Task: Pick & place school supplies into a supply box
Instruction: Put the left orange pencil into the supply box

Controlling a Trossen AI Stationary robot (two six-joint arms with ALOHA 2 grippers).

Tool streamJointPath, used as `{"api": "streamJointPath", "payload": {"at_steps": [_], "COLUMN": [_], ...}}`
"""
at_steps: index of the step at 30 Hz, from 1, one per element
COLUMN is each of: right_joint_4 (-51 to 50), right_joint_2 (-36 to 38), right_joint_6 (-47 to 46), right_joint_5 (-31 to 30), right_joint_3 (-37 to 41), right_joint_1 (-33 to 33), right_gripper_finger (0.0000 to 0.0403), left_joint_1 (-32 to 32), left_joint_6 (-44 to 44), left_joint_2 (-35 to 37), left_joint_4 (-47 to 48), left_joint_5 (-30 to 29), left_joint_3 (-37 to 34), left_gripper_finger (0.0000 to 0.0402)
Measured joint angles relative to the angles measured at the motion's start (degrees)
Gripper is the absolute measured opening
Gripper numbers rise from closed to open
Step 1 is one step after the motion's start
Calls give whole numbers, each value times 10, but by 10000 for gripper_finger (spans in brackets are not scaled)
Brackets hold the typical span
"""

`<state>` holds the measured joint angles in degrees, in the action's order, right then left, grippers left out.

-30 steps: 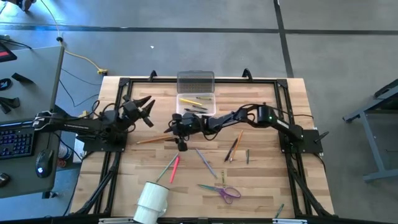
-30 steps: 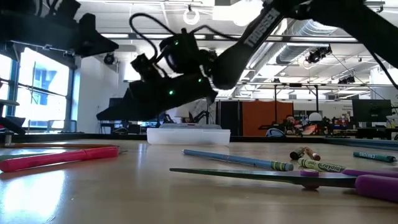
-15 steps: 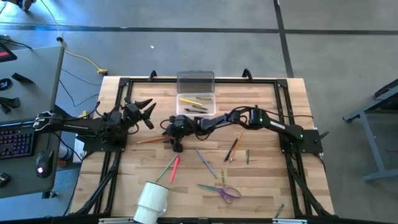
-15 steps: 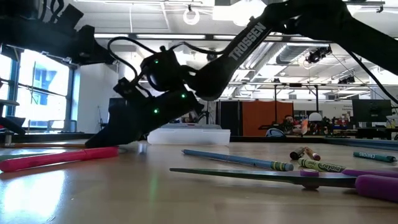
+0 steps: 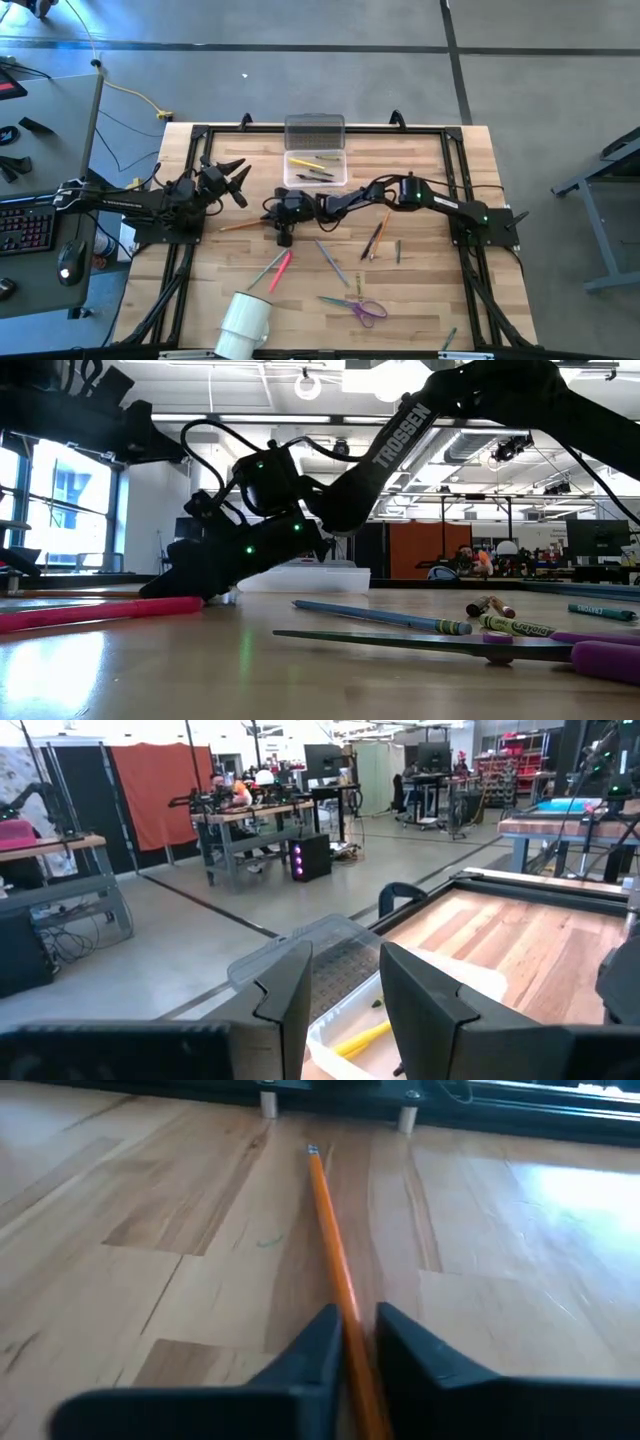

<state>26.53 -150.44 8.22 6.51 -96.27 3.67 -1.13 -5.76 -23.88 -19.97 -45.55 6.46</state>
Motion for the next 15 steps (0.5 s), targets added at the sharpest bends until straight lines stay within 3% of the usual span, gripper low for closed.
{"api": "streamJointPath", "payload": {"at_steps": [3, 7, 11, 15], "right_joint_4": [-9, -46, -144, -270], "right_joint_2": [5, 43, 112, 203], "right_joint_6": [-28, -55, -23, 29], "right_joint_5": [0, 15, 14, -50], "right_joint_3": [-8, -8, -3, -6], "right_joint_1": [-2, -1, -3, -4], "right_gripper_finger": [9, 17, 6, 12], "left_joint_1": [0, 0, 0, 0], "left_joint_6": [-4, -4, -4, 0], "left_joint_2": [0, 0, 0, 0], "left_joint_4": [0, 6, 5, 5], "left_joint_5": [-3, -4, -5, -6], "left_joint_3": [0, 0, 0, 0], "left_gripper_finger": [156, 156, 156, 156]}}
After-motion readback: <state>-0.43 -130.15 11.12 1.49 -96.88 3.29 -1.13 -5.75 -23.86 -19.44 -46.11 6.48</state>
